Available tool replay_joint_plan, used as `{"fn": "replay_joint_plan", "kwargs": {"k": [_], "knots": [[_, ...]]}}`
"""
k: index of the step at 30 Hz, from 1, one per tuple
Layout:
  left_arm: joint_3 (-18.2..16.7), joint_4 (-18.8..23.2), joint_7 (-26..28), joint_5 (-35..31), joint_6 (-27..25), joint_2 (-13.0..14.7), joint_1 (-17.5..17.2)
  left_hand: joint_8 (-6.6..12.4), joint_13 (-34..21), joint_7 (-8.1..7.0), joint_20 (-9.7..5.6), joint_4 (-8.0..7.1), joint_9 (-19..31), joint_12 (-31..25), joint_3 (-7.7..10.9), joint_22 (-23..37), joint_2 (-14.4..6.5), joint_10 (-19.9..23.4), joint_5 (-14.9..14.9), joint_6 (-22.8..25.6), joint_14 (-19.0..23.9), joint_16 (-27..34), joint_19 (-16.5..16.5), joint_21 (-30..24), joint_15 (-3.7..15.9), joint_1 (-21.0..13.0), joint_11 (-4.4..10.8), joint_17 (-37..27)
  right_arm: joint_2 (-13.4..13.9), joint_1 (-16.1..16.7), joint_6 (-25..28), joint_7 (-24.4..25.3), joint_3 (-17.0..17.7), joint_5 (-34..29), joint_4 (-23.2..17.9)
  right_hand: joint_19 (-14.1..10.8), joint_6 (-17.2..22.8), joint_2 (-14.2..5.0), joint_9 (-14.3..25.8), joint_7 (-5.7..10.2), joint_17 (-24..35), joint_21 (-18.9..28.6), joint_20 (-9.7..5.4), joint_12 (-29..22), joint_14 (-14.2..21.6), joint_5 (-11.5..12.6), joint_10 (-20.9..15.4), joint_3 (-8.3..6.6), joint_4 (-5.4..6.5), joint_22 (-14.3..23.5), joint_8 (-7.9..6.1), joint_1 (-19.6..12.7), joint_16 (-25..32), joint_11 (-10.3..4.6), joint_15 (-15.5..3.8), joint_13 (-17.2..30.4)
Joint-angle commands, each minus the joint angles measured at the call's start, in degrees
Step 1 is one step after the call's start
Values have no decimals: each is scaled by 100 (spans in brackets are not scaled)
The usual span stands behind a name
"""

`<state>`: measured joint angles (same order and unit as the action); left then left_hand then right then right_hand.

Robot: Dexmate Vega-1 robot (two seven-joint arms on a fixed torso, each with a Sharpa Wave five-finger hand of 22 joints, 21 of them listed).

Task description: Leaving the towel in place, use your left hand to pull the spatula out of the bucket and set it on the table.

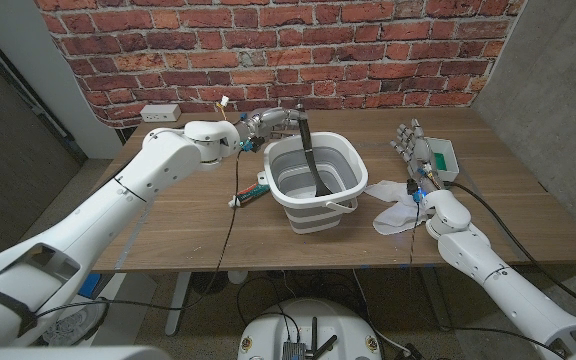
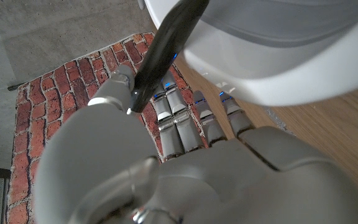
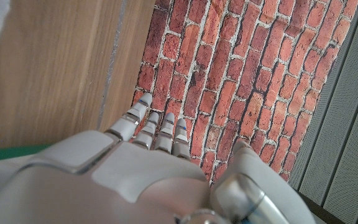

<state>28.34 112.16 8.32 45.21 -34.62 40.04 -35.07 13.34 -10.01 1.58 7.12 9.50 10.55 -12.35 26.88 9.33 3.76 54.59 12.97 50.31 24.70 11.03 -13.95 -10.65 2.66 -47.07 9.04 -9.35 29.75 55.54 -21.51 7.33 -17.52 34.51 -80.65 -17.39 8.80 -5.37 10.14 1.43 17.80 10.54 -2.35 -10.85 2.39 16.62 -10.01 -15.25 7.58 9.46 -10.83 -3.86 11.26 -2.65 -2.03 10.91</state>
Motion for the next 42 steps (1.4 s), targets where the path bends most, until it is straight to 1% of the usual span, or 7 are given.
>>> {"fn": "replay_joint_plan", "kwargs": {"k": [1,4,8,13,18,29,42], "knots": [[-3,52,117,-27,-60,-32,-5,32,-31,-49,-64,15,31,-48,55,21,-83,218,36,154,115,-4,-85,-16,203,-61,74,-6,12,73,-33,27,33,17,-50,15,56,-180,10,-10,5,17,-79,-31,21,29,-62,-61,-8,9,-27,39,49,2,-63,21],[-20,129,247,-45,-110,-30,-41,54,-33,-90,-116,20,37,-56,72,21,-143,395,35,323,166,-8,-148,-26,291,-110,166,-7,23,89,-33,27,43,24,-73,14,58,-178,10,-7,0,18,-74,-32,20,29,-62,-63,-7,9,-26,42,50,7,-71,21],[-28,227,367,-71,-201,0,-56,48,-42,-107,-160,-6,46,-49,118,22,-307,499,31,406,241,2,-203,-34,357,-159,191,-13,28,95,-22,22,45,30,-86,11,65,-175,10,-9,-5,19,-74,-33,19,29,-66,-65,-5,9,-27,47,51,9,-71,21],[-66,269,380,-35,-226,23,-85,4,-62,-104,-129,-72,70,-6,217,28,-743,585,-14,478,307,-21,-212,-22,361,-182,162,0,30,95,-13,18,41,28,-91,10,68,-175,10,-4,-13,19,-73,-31,19,29,-62,-69,-3,10,-26,52,53,7,-61,20],[-87,328,405,-50,-207,50,-116,11,-73,-152,-136,-55,87,-11,309,29,-1060,732,-59,617,323,-44,-238,-25,412,-237,139,0,29,107,-14,32,40,20,-101,10,69,-172,10,-5,-21,19,-71,-31,14,30,-62,-73,-1,10,-24,58,53,15,-68,20],[-39,445,349,-171,-253,150,-30,-51,-81,-108,-121,-21,105,28,363,29,-1229,740,-101,546,310,-69,-225,-14,417,-275,125,3,7,170,-60,83,45,-4,-125,10,72,-168,10,-9,-35,18,-69,-31,11,30,-61,-80,2,10,-21,67,56,19,-56,20],[-63,576,369,-251,-263,179,-3,-63,-87,-93,-139,-21,122,17,405,28,-1317,824,-134,561,310,-81,-226,-14,441,-271,146,5,-39,174,-128,77,31,-20,-78,7,77,-162,10,-13,-50,19,-71,-31,9,31,-63,-88,6,10,-21,78,60,23,-55,19]]}}
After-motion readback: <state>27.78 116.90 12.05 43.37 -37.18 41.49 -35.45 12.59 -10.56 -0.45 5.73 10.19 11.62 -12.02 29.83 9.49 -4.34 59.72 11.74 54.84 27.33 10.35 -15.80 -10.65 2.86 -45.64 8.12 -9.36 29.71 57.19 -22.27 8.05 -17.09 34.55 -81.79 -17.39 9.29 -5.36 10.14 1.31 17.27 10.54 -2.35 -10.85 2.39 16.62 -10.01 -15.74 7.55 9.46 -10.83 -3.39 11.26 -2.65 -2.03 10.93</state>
